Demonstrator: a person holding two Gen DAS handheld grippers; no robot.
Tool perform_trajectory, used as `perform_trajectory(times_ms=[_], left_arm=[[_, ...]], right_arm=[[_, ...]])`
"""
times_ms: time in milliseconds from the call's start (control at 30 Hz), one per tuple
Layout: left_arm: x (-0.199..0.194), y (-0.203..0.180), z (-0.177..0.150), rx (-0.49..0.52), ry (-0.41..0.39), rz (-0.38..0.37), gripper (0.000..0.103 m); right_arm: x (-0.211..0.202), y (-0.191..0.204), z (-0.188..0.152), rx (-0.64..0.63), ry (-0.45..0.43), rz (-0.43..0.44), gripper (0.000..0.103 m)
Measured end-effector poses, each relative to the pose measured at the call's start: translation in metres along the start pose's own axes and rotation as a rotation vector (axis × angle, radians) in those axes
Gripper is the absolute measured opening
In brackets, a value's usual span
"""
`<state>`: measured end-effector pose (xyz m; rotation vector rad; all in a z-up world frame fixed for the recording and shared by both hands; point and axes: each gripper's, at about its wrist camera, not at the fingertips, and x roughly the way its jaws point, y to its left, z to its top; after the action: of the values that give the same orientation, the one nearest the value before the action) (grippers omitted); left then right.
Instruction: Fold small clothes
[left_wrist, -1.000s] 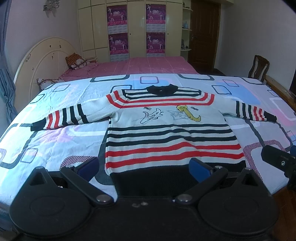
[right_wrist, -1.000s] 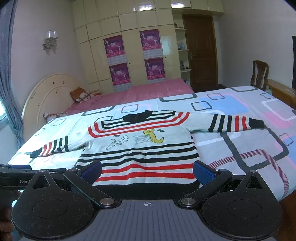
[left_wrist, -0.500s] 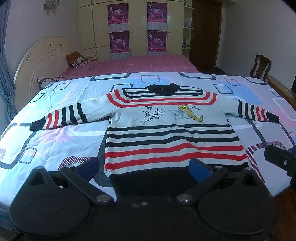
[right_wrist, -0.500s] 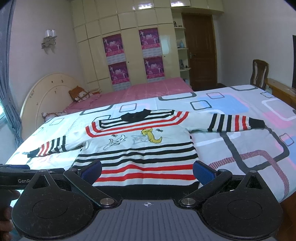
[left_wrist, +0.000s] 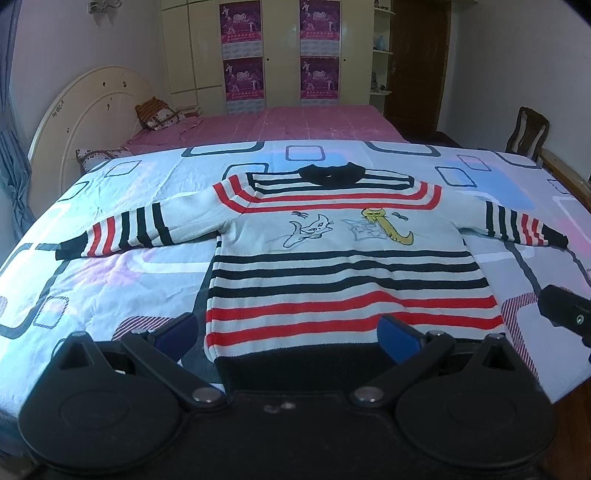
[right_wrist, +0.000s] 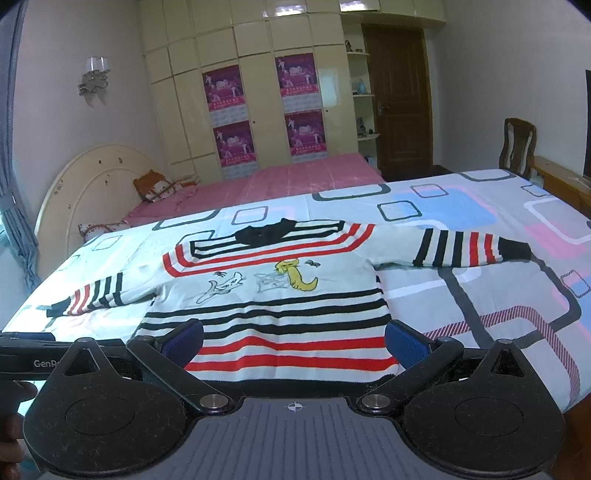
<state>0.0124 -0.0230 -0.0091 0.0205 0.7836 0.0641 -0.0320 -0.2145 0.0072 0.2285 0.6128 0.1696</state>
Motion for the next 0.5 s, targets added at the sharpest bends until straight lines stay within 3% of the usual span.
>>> perform_trajectory(times_ms=[500], left_arm=[[0.045,-0.006,0.020,-0.016,0.019,0.031,0.103]], right_arm=[[0.043,-0.031,0.014,0.028,0.028,0.013,0.103]])
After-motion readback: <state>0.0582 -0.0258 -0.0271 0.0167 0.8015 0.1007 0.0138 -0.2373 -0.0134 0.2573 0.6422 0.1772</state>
